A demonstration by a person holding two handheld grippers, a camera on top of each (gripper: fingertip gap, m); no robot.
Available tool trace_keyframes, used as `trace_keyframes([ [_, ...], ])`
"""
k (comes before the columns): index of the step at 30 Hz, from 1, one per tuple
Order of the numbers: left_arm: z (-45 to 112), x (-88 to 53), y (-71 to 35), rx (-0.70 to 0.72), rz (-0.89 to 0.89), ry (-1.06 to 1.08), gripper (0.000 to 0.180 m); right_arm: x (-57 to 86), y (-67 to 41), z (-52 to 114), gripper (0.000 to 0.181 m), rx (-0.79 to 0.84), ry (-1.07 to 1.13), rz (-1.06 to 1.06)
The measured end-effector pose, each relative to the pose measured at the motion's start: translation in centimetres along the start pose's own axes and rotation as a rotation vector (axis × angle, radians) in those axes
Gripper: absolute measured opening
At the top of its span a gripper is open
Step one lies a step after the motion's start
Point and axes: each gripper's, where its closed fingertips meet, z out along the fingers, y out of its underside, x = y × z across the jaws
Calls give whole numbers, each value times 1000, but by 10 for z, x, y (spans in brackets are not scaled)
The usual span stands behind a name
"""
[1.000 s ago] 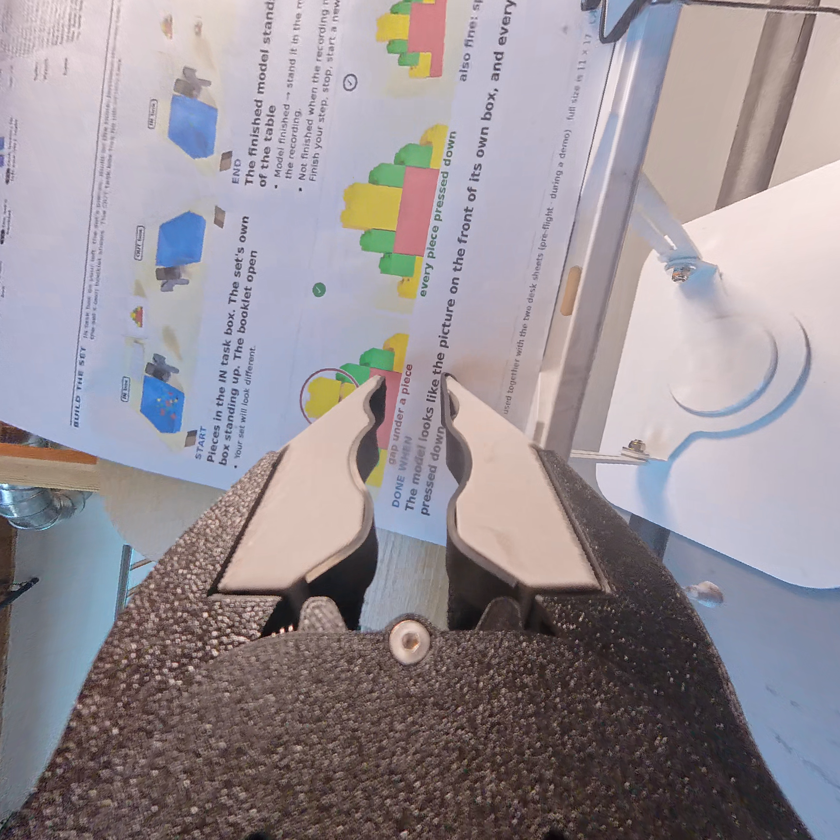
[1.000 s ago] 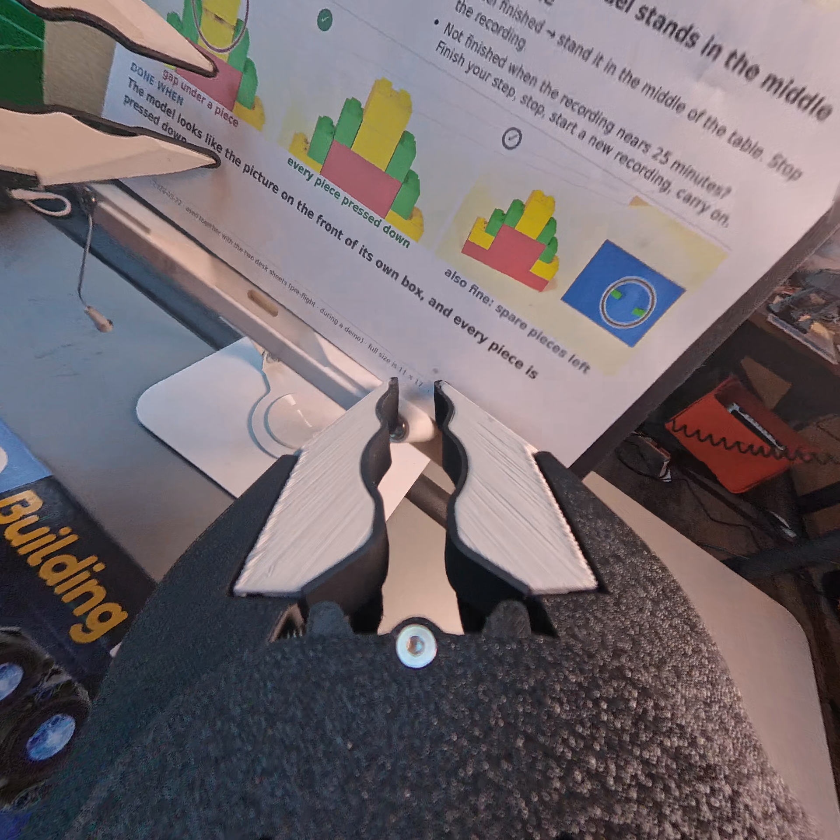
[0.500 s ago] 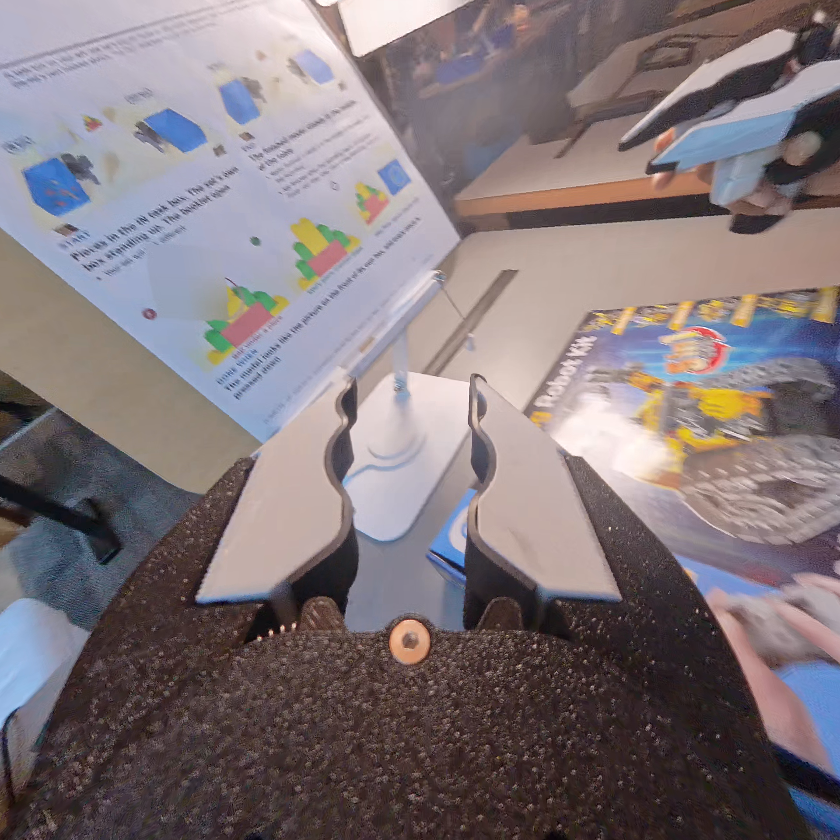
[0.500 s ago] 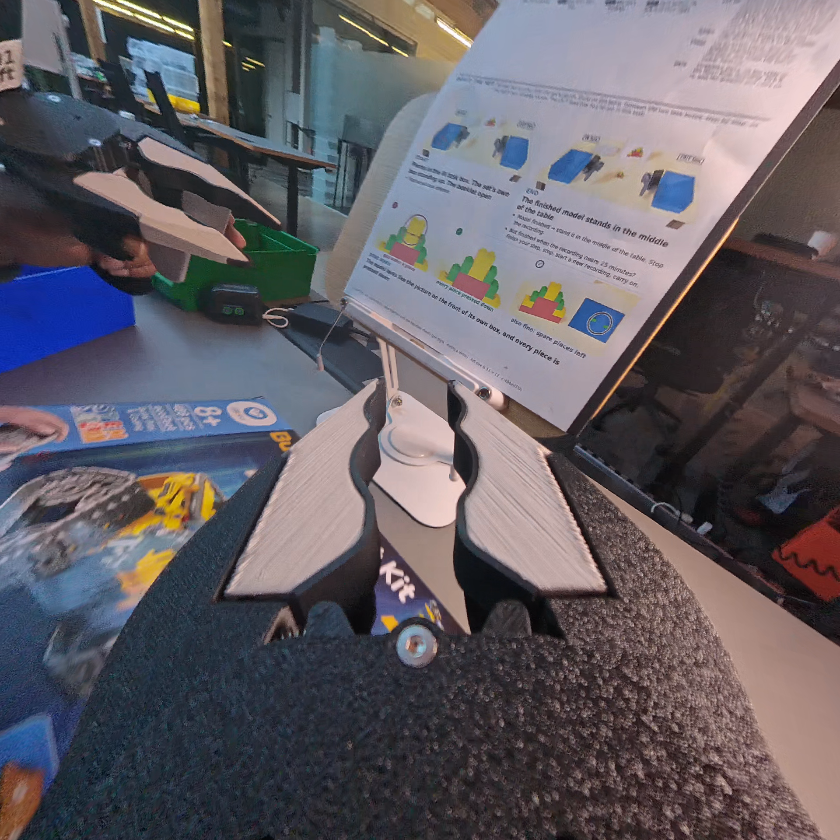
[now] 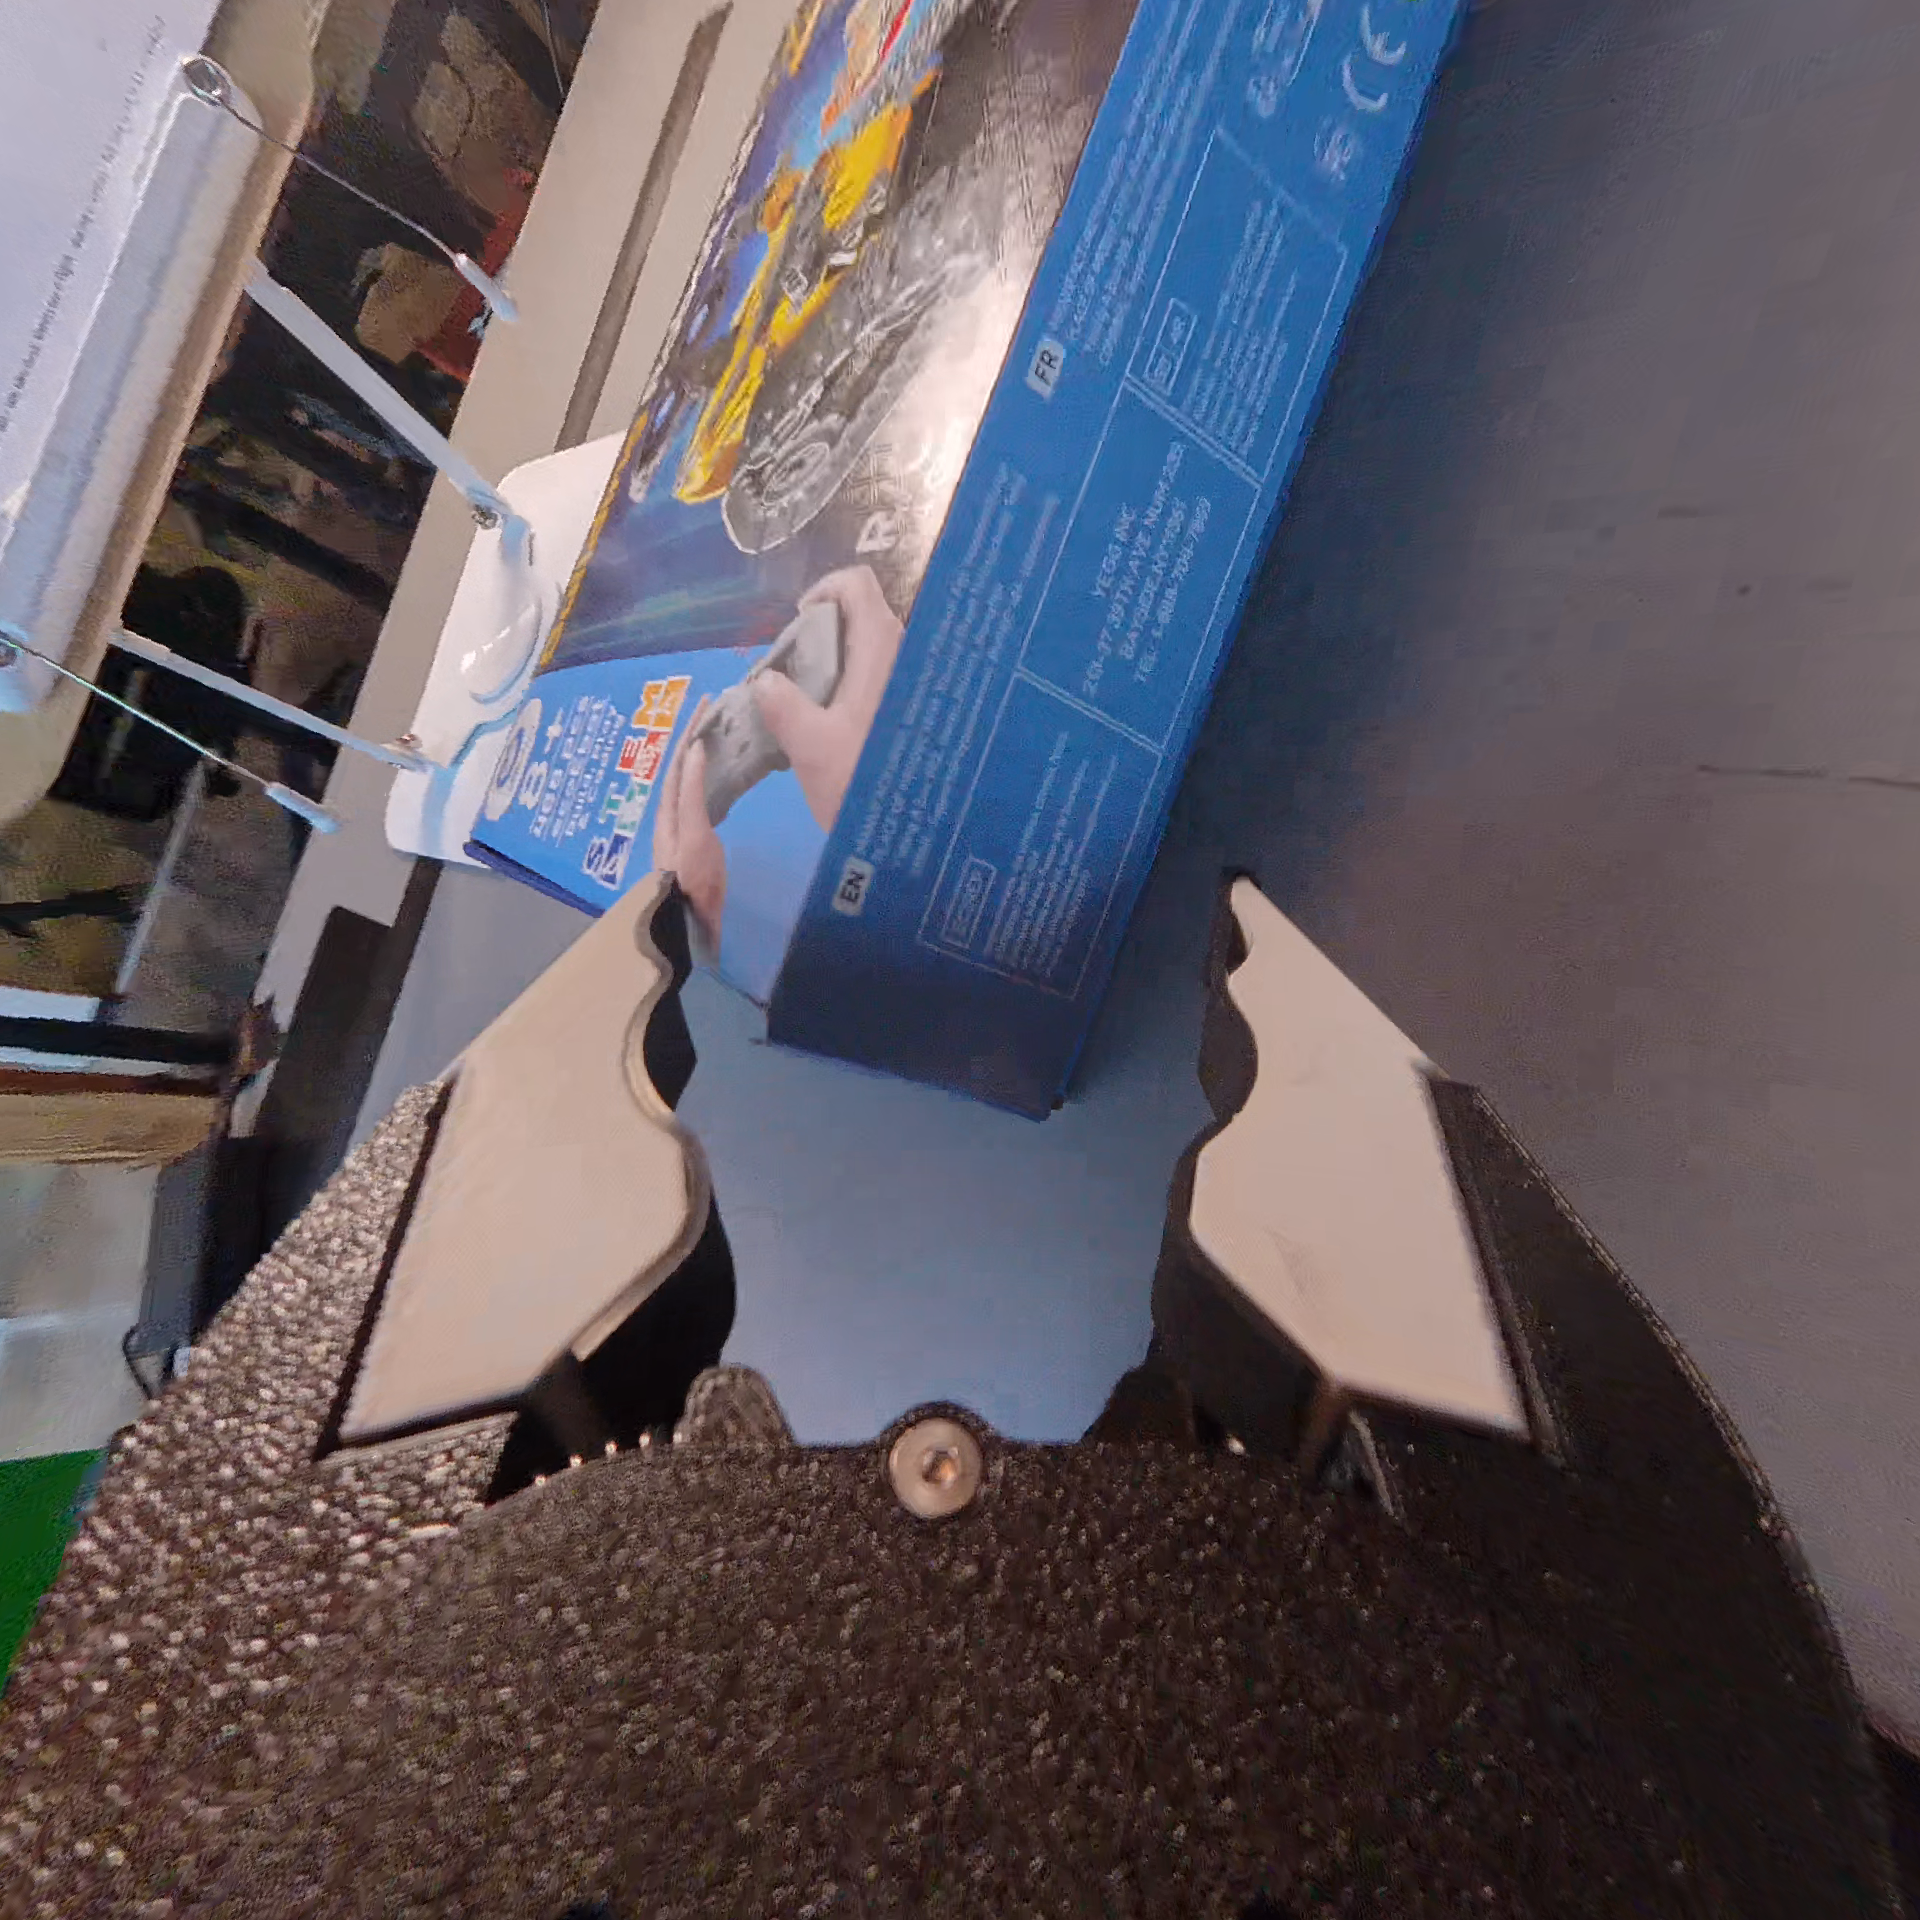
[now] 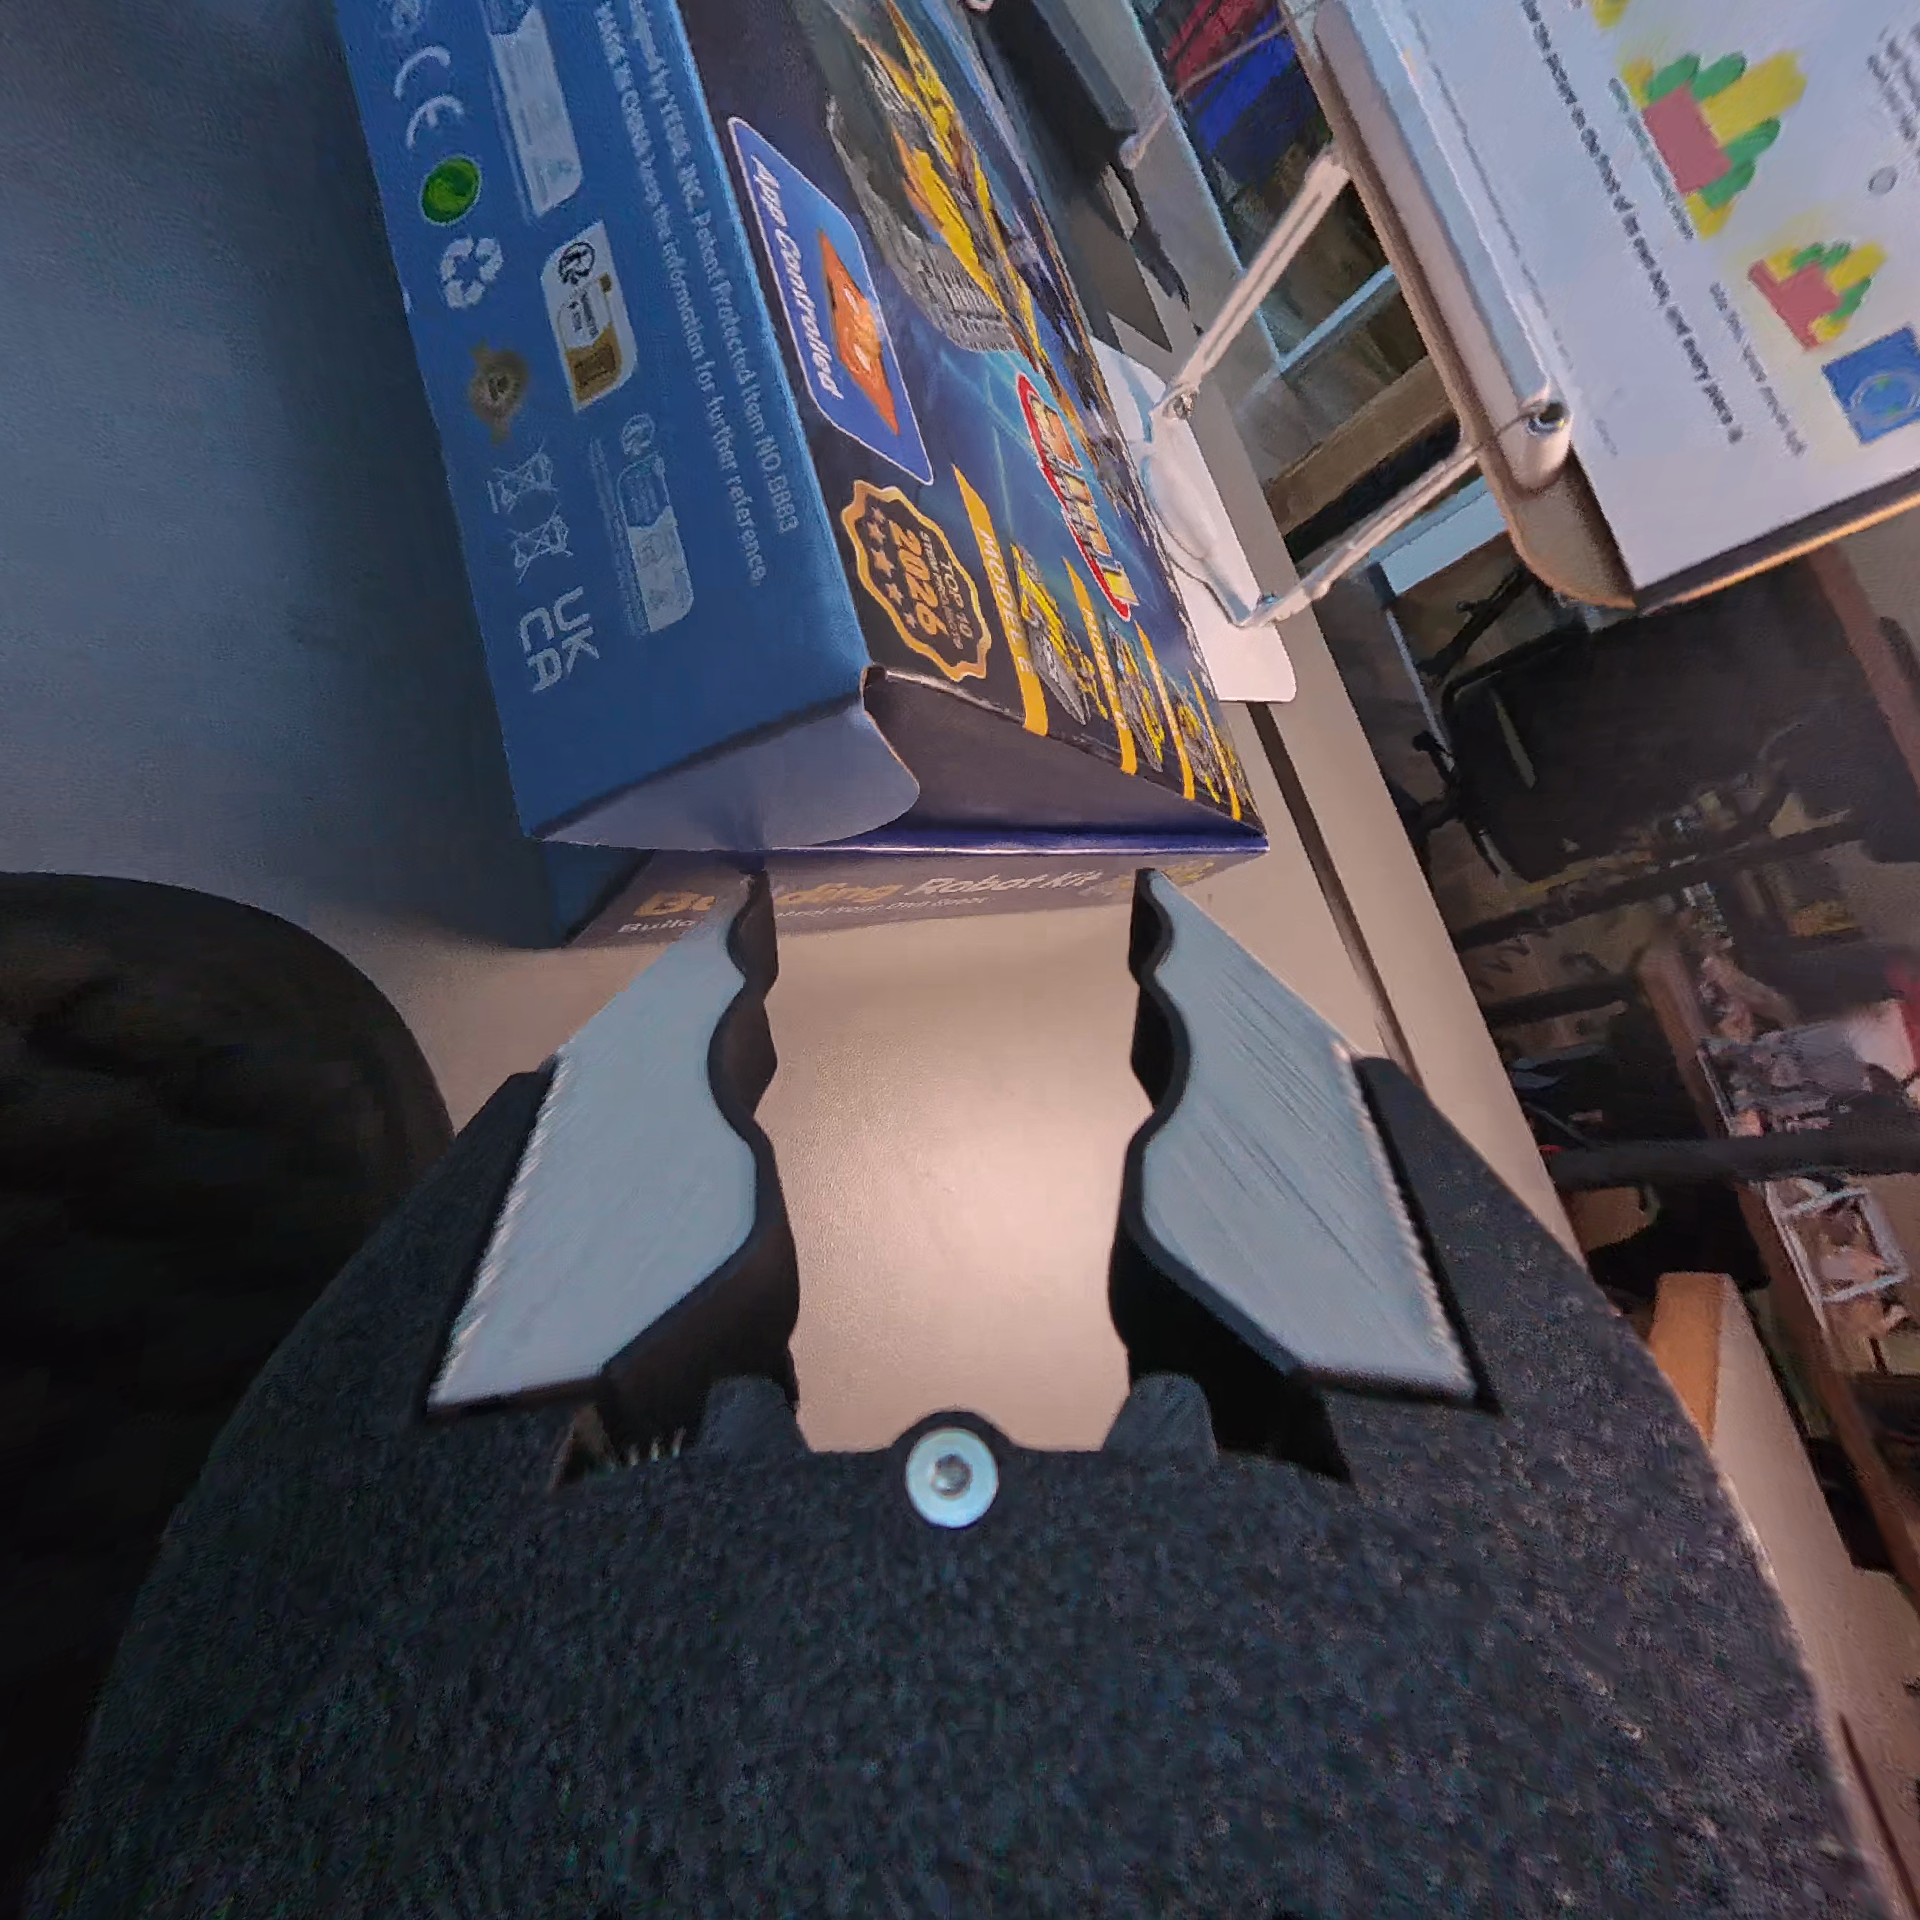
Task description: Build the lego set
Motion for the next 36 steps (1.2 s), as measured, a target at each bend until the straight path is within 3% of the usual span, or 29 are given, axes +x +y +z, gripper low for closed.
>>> trace_keyframes([
  [2,5,-2,6,-47,63,-65,83,-5,-7,-2,73,-5,-35,-45],
  [5,-4,-10,-4,-25,108,-119,75,-9,-14,-5,74,5,-74,-59],
  [9,-33,-21,-33,75,73,-84,59,-1,-43,-17,70,138,-122,87],
  [11,-54,-30,-59,194,39,-41,0,16,-55,-23,65,207,-102,180],
  [13,-73,-53,-87,314,-19,-40,0,37,-66,-26,63,275,-70,239],
  [17,-64,-130,-95,236,-68,-180,4,95,-77,-12,64,353,-11,374],
  [22,-63,-173,-105,386,-353,-166,55,173,-87,9,51,438,109,553],
  [25,-42,-178,-77,314,-462,-184,81,205,-83,32,44,404,163,574],
  [31,48,-188,-13,91,-594,-272,65,257,-52,93,39,225,317,599],
  [36,98,-204,6,77,-621,-348,57,270,-28,105,40,181,375,809],
])
